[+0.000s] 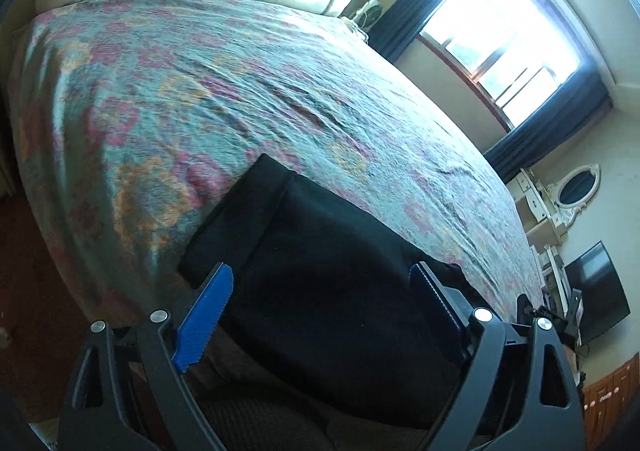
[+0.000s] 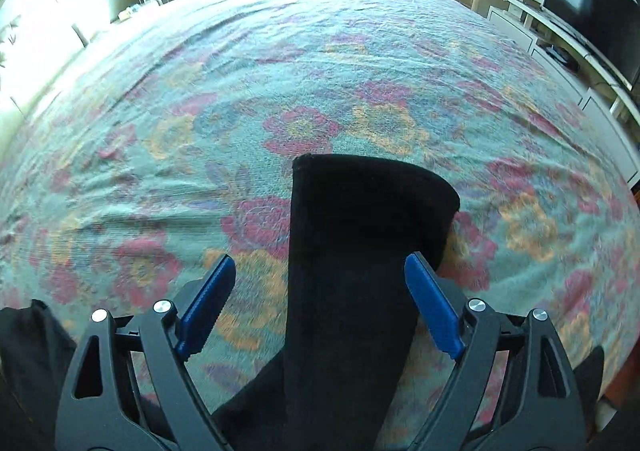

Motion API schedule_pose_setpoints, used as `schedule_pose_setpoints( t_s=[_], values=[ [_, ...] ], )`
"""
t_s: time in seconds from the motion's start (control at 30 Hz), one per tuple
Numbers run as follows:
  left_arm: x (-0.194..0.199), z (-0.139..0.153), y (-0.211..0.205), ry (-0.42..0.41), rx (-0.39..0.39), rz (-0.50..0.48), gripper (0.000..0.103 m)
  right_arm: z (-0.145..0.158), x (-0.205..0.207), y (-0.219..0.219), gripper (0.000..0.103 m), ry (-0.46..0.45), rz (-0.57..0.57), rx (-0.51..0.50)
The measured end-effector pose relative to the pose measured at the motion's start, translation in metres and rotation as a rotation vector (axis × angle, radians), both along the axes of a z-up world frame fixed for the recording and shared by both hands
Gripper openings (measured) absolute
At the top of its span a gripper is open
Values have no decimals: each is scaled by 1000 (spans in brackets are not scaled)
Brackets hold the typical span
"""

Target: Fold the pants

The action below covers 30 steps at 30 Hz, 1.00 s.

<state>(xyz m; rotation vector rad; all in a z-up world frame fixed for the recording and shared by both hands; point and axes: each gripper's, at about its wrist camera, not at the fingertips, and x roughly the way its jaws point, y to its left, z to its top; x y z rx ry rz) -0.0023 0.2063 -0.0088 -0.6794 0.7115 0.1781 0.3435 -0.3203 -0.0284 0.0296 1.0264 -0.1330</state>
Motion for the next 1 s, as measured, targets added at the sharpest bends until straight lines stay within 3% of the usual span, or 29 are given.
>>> schedule_pose_setpoints(
  t_s=[0.1, 0.13, 0.17, 0.2, 0.23, 0.3, 0.43, 0.57, 0.7, 0.83, 1.0],
  values=[
    [29, -10, -25, 41, -20, -77, 89, -22, 24, 5, 85, 72, 7, -119],
    [37, -15, -33, 58, -41, -100, 89, -27, 24, 4, 66, 85, 14, -133],
    [44, -20, -40, 71, -64, -120, 89, -28, 23, 0, 32, 92, 22, -132],
    [50, -26, -48, 86, -88, -142, 89, -25, 22, -8, 18, 92, 28, -100],
    [55, -30, -57, 97, -116, -169, 88, -19, 16, -18, 10, 71, 19, -48],
    [59, -35, -78, 97, -146, -217, 88, 2, -6, -42, 9, -7, -13, 33],
    [62, -31, -133, 57, -123, -367, 88, 47, -69, -99, 7, -158, -57, 154],
    [57, -20, -189, -1, -140, -503, 89, 70, -144, -165, 7, -255, -141, 261],
    [56, -16, -249, -20, -135, -662, 89, 58, -205, -222, 7, -283, -257, 337],
    [56, -22, -309, -9, -175, -773, 89, 20, -229, -254, 7, -235, -330, 462],
    [60, -33, -366, 13, -254, -814, 89, 12, -240, -260, 7, -259, -335, 525]
  ],
)
